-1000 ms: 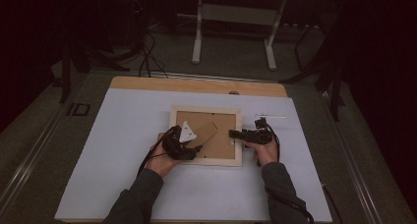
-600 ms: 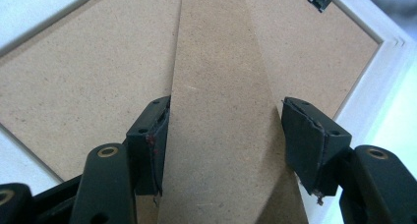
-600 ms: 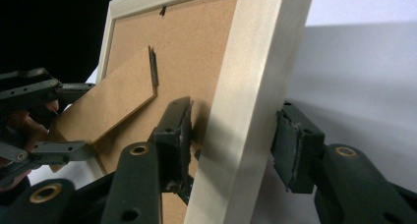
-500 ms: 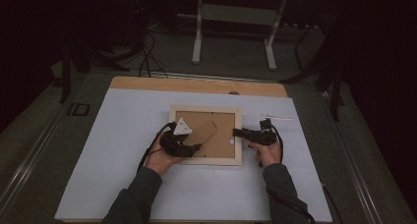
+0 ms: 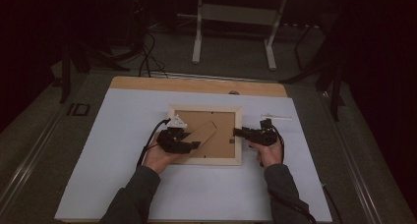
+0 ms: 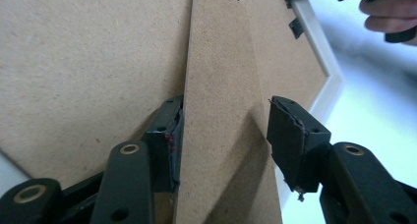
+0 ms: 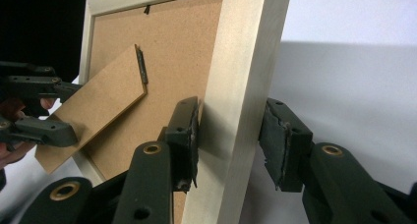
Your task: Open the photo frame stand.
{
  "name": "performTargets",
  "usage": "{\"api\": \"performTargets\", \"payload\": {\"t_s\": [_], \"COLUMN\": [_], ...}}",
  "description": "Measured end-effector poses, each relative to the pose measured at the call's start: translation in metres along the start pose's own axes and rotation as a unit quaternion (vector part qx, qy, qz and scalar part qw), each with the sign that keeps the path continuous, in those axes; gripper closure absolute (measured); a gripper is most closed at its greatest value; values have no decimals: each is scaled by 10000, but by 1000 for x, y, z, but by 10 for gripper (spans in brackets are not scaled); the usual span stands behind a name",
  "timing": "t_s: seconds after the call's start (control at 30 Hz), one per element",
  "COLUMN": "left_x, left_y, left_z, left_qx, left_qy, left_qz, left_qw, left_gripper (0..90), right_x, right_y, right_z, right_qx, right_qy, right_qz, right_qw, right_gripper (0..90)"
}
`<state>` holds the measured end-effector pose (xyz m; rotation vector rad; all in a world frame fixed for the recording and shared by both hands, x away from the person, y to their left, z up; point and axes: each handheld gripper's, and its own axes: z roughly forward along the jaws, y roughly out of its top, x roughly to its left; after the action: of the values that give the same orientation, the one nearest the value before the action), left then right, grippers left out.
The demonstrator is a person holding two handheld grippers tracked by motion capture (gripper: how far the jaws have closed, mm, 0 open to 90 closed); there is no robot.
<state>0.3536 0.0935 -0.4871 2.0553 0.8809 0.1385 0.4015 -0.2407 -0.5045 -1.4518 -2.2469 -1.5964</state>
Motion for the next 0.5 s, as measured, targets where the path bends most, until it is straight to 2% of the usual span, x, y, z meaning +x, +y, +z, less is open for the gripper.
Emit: {"api": "performTargets", "payload": {"t_s": [0.1,0.27,0.5], "left_x": [0,0,0], "left_y": [2,3,4], "left_z": [0,-1,-3], "left_qx": [19,91,67], "left_qy": [-60,-62,-85], "left_qz": [-84,-60,-38], "left_qw": [9999,9999,9999], "left_gripper": [539,559,592], "right_x": [3,4,8], "right_y": [1,2,3], "right_z": [-1,-2,-3], "right_qx": [-15,-21,-25], "right_qy": [-23,-46,-107], "right_qz": [-116,-167,-285], "right_qw": [9999,9998,9995], "right_gripper": [600,601,601]}}
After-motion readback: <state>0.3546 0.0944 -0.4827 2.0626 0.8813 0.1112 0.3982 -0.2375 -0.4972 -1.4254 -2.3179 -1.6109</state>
